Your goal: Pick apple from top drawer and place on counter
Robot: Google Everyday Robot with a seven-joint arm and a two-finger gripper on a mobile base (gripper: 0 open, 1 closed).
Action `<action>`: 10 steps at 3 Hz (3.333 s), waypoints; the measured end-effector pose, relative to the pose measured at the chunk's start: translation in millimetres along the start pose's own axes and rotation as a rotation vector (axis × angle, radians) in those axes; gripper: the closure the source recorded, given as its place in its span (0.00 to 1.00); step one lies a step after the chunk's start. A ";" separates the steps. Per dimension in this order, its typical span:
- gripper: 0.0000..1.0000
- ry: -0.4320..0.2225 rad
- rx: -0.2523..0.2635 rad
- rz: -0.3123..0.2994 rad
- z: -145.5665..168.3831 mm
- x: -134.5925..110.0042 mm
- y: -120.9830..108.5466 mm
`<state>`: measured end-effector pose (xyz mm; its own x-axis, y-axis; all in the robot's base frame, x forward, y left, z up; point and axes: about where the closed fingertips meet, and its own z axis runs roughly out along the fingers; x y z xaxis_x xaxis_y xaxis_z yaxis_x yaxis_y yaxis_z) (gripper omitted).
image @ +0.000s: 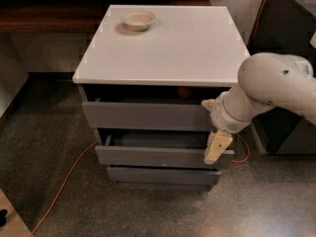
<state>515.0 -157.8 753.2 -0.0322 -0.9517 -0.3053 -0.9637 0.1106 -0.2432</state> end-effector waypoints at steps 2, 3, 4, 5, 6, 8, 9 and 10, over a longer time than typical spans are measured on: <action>0.00 -0.011 0.068 -0.011 58.4 9.5 -35.3; 0.00 -0.005 0.093 -0.018 81.0 18.1 -58.3; 0.00 0.004 0.113 -0.021 101.4 25.7 -82.6; 0.00 0.012 0.126 -0.004 114.1 35.5 -102.0; 0.18 0.008 0.125 0.026 119.4 42.9 -114.2; 0.72 -0.025 0.081 0.060 122.5 41.2 -102.1; 0.95 -0.025 0.081 0.060 115.8 39.0 -103.8; 1.00 -0.025 0.081 0.060 114.6 38.6 -104.1</action>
Offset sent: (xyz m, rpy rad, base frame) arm 0.0893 -0.0011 -0.0771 -0.0065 -0.1214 -0.0134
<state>644.5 -173.2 661.2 -0.0813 -0.9354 -0.3440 -0.9356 0.1906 -0.2971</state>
